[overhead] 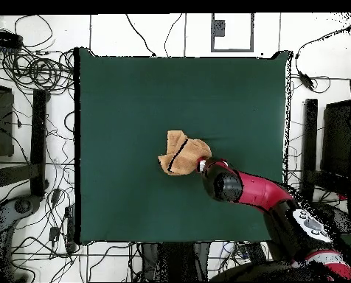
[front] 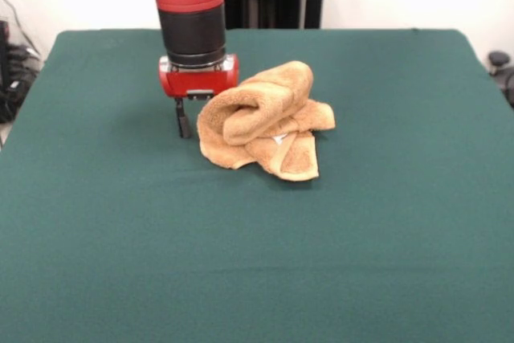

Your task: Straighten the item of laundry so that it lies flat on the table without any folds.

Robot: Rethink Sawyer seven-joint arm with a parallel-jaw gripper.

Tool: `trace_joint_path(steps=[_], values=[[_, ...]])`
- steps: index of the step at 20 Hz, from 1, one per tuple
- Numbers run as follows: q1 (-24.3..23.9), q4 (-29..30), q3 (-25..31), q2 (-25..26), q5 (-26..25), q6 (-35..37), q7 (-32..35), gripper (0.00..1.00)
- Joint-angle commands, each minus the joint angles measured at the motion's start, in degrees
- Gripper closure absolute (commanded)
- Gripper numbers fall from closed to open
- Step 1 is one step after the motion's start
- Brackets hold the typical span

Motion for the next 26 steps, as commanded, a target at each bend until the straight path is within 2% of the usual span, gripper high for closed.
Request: trace_joint_path(steps=[1, 6, 9, 12, 15, 19, 26], values=[[3.0, -6.3, 8.9, 14.2, 5.7, -12.7, 14.6, 0.0], [1.7, -3.1, 11.7, 14.8, 8.7, -16.4, 18.6, 0.0], [3.8, -1.1, 10.1, 13.6, 12.8, -18.4, 22.7, 0.0], [12.4, -1.5, 1.2, 9.2, 19.7, -9.8, 24.4, 0.0], [16.0, -2.5, -3.1, 7.7, 22.5, -3.9, 22.9, 0.0], [16.1, -1.4, -3.0, 7.4, 22.9, -9.1, 21.5, 0.0], [13.6, 0.6, 0.1, 9.1, 22.5, -20.5, 23.8, 0.0]])
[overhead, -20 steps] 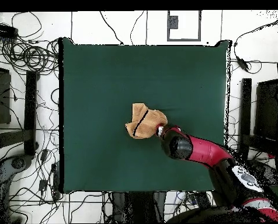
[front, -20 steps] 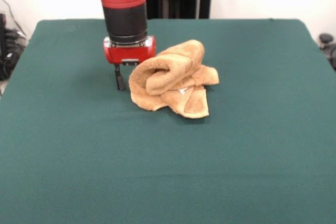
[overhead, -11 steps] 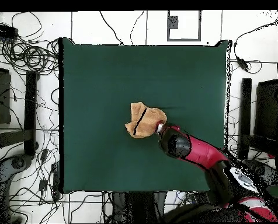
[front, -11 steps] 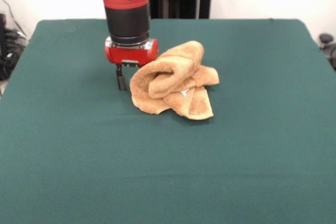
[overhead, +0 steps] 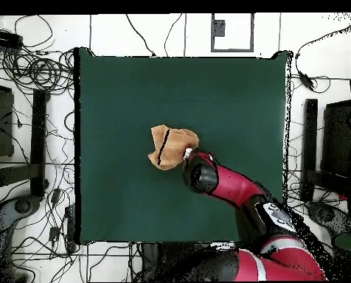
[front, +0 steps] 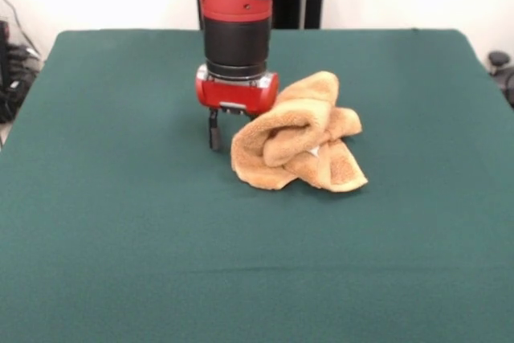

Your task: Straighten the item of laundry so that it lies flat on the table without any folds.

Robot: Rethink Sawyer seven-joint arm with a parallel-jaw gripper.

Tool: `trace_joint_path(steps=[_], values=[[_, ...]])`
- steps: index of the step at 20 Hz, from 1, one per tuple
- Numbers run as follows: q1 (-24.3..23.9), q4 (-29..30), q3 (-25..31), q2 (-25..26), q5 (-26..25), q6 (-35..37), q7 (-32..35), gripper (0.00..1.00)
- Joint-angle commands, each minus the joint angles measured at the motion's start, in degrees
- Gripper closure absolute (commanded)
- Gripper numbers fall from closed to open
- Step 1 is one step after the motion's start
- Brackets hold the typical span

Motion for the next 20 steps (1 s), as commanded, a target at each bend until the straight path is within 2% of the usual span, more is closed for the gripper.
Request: trace_joint_path(steps=[1, 4, 11, 20], values=[[1.1, 0.2, 7.9, 7.9, 4.2, -12.7, 19.0, 0.0], [0.5, 0.7, 8.8, 8.6, 4.1, -15.8, 19.9, 0.0], [-1.3, 0.3, 10.7, 9.6, 3.0, -16.9, 18.1, 0.0], [-2.3, -2.5, 11.0, 11.8, -4.4, -23.4, 14.2, 0.0]])
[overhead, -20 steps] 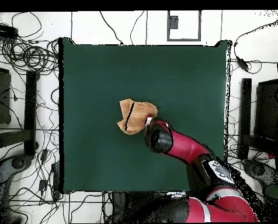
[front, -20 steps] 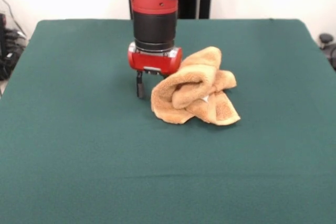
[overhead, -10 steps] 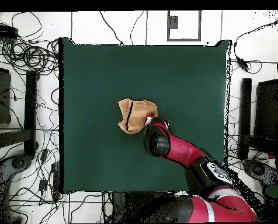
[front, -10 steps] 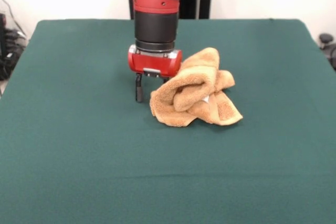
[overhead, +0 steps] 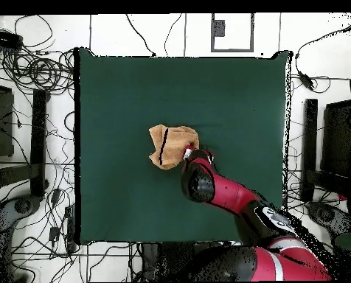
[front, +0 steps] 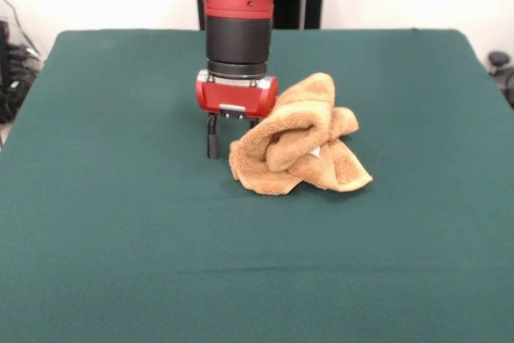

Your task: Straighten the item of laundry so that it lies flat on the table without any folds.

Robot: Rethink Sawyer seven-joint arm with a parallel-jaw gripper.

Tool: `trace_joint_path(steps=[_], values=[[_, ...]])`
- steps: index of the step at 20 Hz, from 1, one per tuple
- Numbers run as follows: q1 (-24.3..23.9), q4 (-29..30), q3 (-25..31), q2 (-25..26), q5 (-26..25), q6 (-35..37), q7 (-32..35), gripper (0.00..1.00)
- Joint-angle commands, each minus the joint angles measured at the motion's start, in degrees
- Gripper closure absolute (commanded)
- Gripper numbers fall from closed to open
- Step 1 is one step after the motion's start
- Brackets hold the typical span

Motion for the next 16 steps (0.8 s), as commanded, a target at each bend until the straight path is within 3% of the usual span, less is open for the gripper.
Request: trace_joint_path(steps=[1, 8, 16], values=[[0.8, -6.5, 8.0, 11.0, -2.0, -10.8, 14.0, 0.0], [1.2, -8.6, 7.0, 12.9, -4.9, -14.4, 13.7, 0.0], [1.0, -7.3, 6.7, 14.0, -1.8, -18.6, 16.9, 0.0]])
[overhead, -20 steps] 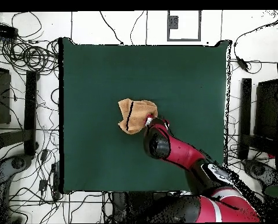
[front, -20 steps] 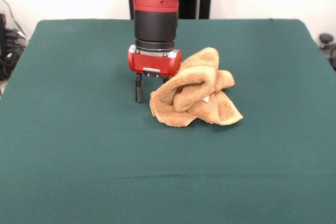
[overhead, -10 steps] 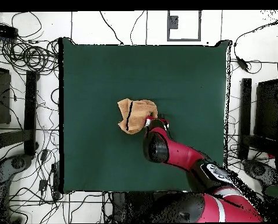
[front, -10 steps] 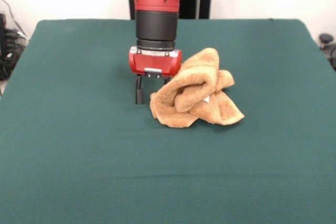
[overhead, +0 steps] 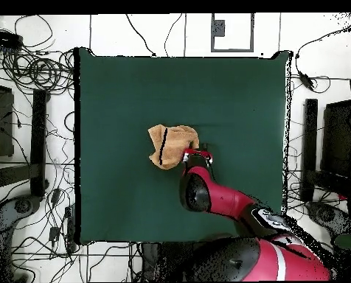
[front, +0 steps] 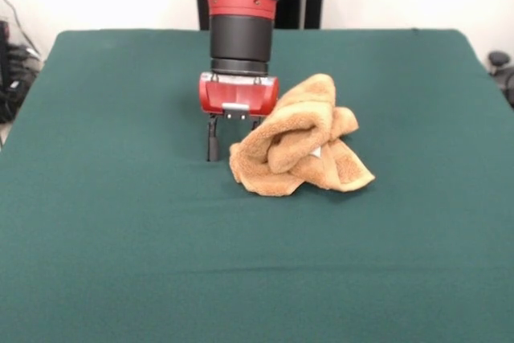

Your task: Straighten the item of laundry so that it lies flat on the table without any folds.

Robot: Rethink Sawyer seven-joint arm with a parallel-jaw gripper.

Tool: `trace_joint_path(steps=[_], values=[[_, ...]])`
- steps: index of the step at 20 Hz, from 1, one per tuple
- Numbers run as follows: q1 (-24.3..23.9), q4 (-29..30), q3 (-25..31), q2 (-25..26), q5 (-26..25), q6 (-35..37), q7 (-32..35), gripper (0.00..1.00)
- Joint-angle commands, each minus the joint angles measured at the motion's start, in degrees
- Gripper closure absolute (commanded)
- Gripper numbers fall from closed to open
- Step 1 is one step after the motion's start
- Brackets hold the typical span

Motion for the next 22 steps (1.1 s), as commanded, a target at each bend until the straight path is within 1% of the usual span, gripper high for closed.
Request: trace_joint_path(steps=[1, 4, 7, 8, 10, 12, 15, 17, 18, 19, 20, 22], values=[[1.6, -8.3, 7.3, 11.4, 5.3, -5.5, 17.0, 0.0], [1.3, -8.0, 7.6, 12.3, 5.7, -7.8, 17.7, 0.0], [0.9, -7.3, 8.4, 12.7, 6.6, -7.6, 18.3, 0.0], [-0.4, -6.0, 10.5, 13.2, 8.0, -5.7, 20.8, 0.0], [-1.5, -4.6, 12.8, 14.4, 9.7, -5.4, 24.1, 0.0], [-1.7, -3.5, 13.7, 14.4, 11.4, -5.1, 25.6, 0.0], [-1.6, -2.5, 14.1, 13.9, 13.4, -3.7, 26.1, 0.0], [-0.3, -2.3, 12.5, 12.8, 15.3, -1.6, 24.0, 0.0], [1.2, -3.4, 10.1, 11.5, 15.2, 2.3, 19.5, 0.0], [2.2, -4.2, 8.5, 10.8, 14.9, 3.8, 16.9, 0.0], [3.0, -5.4, 6.7, 9.9, 14.8, 7.6, 13.4, 0.0], [3.5, -7.6, 5.2, 9.2, 13.0, 11.4, 9.4, 0.0]])
